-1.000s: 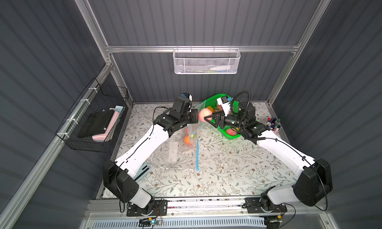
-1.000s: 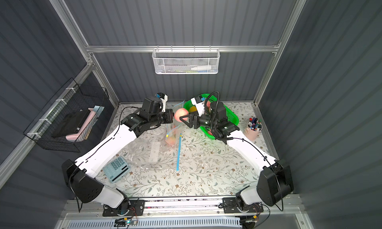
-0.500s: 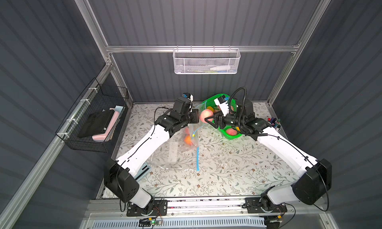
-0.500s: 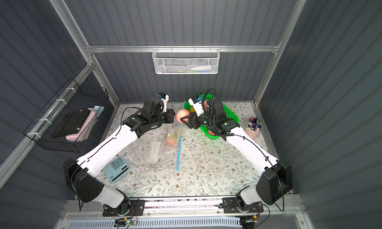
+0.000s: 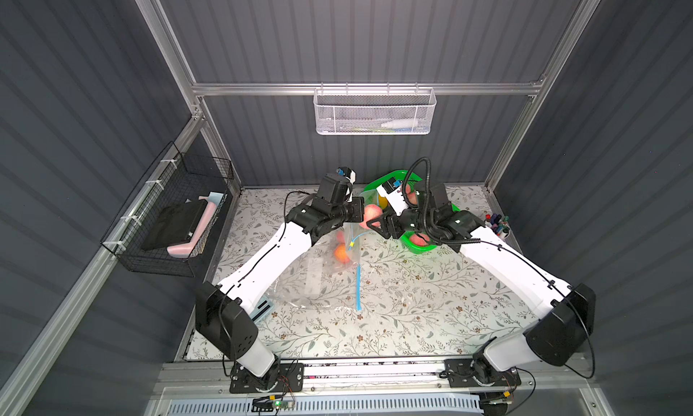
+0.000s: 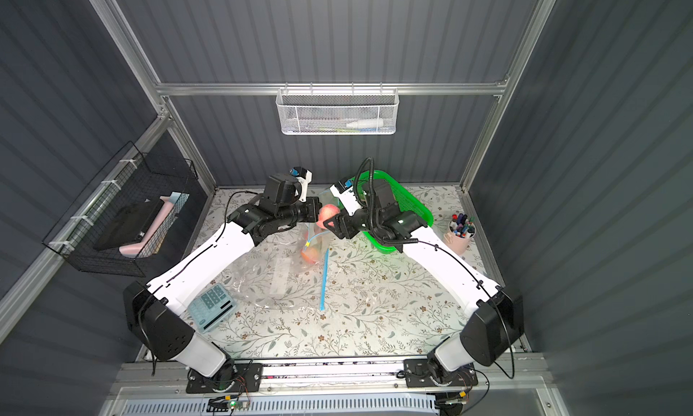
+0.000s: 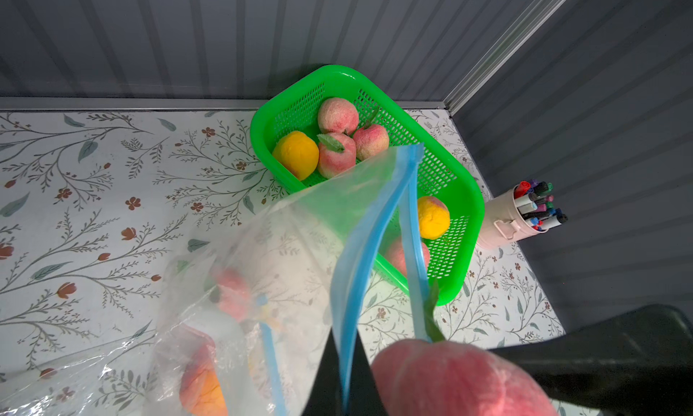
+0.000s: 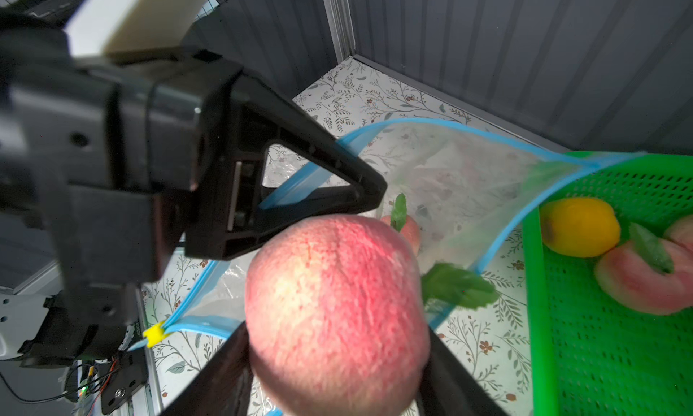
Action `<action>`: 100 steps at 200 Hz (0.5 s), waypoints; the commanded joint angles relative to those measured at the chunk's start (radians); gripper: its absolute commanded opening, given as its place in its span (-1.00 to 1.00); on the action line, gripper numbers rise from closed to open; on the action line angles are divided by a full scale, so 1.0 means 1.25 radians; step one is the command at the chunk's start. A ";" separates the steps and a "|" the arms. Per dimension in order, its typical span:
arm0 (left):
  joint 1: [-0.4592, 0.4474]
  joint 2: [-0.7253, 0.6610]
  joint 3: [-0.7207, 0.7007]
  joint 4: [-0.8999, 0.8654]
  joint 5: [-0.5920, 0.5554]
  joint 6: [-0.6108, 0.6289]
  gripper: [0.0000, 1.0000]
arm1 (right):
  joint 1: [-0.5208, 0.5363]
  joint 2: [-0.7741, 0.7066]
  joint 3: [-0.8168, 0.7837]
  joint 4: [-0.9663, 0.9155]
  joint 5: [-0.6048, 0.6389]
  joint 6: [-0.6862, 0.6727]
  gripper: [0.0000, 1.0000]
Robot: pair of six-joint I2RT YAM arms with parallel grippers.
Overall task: Place the peach in a zip-top bag and seal the zipper
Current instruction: Place the peach in the zipper food storage bag.
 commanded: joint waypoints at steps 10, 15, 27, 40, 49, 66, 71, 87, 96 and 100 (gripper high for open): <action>-0.001 -0.038 -0.023 0.010 0.021 0.014 -1.00 | 0.026 0.048 0.046 -0.036 0.103 -0.022 0.33; -0.001 -0.045 -0.029 0.010 0.019 0.013 -1.00 | 0.027 0.051 0.048 -0.035 0.119 -0.018 0.34; -0.001 -0.059 -0.040 0.012 0.006 0.008 -1.00 | 0.027 0.053 0.053 -0.030 0.116 -0.012 0.43; -0.001 -0.072 -0.044 0.008 -0.009 0.007 -1.00 | 0.027 0.046 0.053 -0.019 0.105 -0.001 0.64; -0.001 -0.078 -0.042 0.001 -0.021 0.009 -1.00 | 0.027 0.034 0.048 -0.005 0.105 0.010 0.75; -0.001 -0.092 -0.050 0.000 -0.038 0.004 -1.00 | 0.026 0.003 0.039 0.023 0.060 0.019 0.88; -0.001 -0.097 -0.055 0.003 -0.041 0.000 -1.00 | 0.024 -0.007 0.037 0.031 0.052 0.019 0.89; -0.001 -0.109 -0.067 0.007 -0.059 -0.001 -1.00 | 0.023 -0.036 0.027 0.060 0.039 0.025 0.93; -0.001 -0.115 -0.069 0.000 -0.074 -0.001 -1.00 | 0.022 -0.049 0.018 0.077 0.039 0.030 0.94; -0.001 -0.119 -0.070 -0.002 -0.079 0.000 -1.00 | 0.022 -0.055 0.013 0.085 0.040 0.033 0.93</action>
